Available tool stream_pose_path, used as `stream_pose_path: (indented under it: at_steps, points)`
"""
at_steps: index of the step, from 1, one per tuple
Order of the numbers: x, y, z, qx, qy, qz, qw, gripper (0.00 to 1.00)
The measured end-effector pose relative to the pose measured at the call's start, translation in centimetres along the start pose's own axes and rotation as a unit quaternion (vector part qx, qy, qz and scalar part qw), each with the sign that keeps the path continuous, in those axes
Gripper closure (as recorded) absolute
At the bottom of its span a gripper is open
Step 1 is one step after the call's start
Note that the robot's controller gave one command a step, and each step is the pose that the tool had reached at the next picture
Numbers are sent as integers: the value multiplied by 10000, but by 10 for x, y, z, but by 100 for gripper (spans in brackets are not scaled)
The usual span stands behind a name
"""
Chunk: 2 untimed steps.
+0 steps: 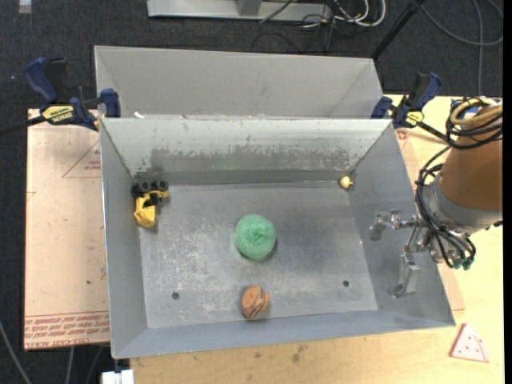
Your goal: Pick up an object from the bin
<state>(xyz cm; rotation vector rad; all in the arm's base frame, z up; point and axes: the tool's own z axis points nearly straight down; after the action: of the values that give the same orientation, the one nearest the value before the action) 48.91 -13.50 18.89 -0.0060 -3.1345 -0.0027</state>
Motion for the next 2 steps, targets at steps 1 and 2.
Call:
stream_pose_path:
  at_steps: [1,2]
  points:
    - [-2,1,-4,8,-40,-20,10000,0]
    - [-47,19,45,16,-96,173,9998,0]
